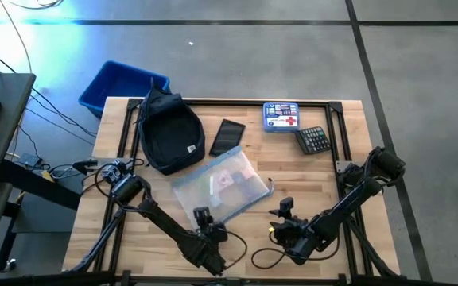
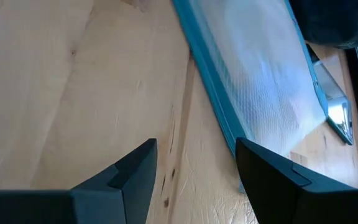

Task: Unpack backpack
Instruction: Remove the blue chocolate bar from the transparent zipper bag

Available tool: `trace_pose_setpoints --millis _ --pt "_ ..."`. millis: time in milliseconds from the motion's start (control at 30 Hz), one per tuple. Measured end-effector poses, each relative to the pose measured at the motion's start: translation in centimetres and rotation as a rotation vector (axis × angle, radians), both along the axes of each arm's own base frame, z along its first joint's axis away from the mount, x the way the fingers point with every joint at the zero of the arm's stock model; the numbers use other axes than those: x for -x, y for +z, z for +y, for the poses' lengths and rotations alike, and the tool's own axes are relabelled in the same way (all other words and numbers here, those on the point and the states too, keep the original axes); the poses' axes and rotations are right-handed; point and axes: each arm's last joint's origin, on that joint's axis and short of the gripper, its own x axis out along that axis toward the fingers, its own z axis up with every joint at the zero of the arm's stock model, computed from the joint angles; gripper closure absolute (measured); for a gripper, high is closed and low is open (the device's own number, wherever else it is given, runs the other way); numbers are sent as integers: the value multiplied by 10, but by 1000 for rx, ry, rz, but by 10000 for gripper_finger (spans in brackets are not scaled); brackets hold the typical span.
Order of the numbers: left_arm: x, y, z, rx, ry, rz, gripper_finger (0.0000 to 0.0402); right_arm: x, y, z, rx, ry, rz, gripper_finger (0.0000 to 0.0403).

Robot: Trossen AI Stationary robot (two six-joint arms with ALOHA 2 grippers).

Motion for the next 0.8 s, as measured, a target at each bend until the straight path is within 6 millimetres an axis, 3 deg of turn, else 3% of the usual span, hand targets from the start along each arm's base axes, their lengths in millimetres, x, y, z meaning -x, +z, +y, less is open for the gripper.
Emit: trace_pose_setpoints --millis 167,367,533,700,800 --pt "15 4 11 -86 104 108 297 0 0 0 0 0 0 203" --pt "24 11 20 -179 177 176 391 0 0 0 -3 -4 -2 203" --pt "21 12 20 -157 184 156 398 0 0 0 -3 -4 -2 203" --pt "3 8 3 63 14 145 398 0 0 0 -4 -4 -2 203" --pt "-3 8 0 87 1 79 392 0 0 0 -4 -4 -2 203"
